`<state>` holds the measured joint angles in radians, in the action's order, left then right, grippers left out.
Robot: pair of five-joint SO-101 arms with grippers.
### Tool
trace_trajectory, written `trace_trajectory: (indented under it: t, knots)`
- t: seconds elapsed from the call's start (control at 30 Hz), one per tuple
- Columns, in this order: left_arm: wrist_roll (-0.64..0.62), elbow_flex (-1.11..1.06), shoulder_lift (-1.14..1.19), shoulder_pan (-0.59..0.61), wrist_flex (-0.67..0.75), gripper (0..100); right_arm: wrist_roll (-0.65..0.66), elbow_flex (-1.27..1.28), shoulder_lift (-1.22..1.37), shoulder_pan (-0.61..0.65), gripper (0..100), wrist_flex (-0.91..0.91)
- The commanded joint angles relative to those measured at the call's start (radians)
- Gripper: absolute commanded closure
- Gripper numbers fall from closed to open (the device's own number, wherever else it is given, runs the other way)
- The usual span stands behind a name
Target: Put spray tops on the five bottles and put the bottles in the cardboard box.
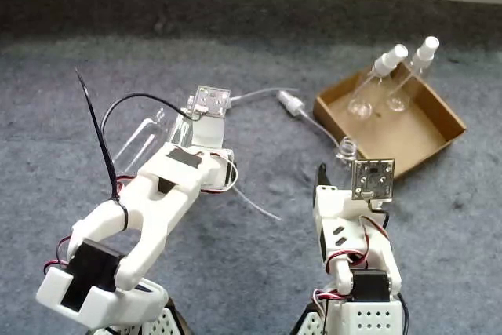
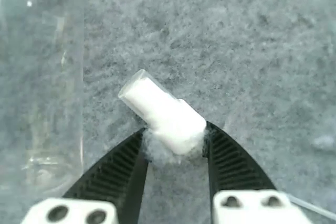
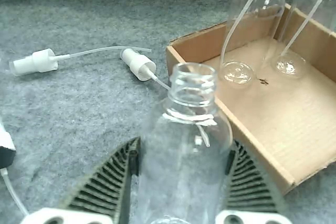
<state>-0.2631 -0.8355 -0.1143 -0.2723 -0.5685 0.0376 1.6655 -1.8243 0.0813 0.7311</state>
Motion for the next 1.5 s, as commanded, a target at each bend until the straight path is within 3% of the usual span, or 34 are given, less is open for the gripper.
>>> trace_trajectory:
  t: [0.0,0.07,0.17,0.33,0.7,0.87,1.0,1.2,1.47]
  knots:
    - [0.077,0.090,-0.015,0.012,-0.086,98,-0.002,0.016,-0.008,-0.008,87.1,-0.027]
    - [0.077,0.151,-0.015,0.012,-0.198,96,-0.002,0.016,-0.008,-0.008,87.1,-0.027]
    - [0.055,0.269,-0.005,0.012,-0.417,85,-0.002,0.016,-0.008,-0.008,87.1,-0.027]
    - [-0.104,0.401,-0.005,0.012,-0.644,70,-0.002,0.016,-0.008,-0.008,87.1,-0.027]
    - [-0.170,0.403,-0.002,0.013,-0.658,68,-0.002,0.016,-0.008,-0.008,87.1,-0.027]
    - [-0.368,0.401,-0.001,0.008,-0.671,68,-0.002,0.016,-0.008,-0.008,87.1,-0.027]
    - [-0.451,0.401,0.028,0.005,-0.672,68,-0.002,0.016,-0.008,-0.008,87.1,-0.027]
    - [-0.470,0.467,0.228,0.012,-0.672,68,-0.002,0.016,-0.008,-0.008,87.1,-0.027]
    - [-0.520,0.565,0.277,0.012,-0.669,68,-0.002,0.016,-0.008,-0.008,87.1,-0.027]
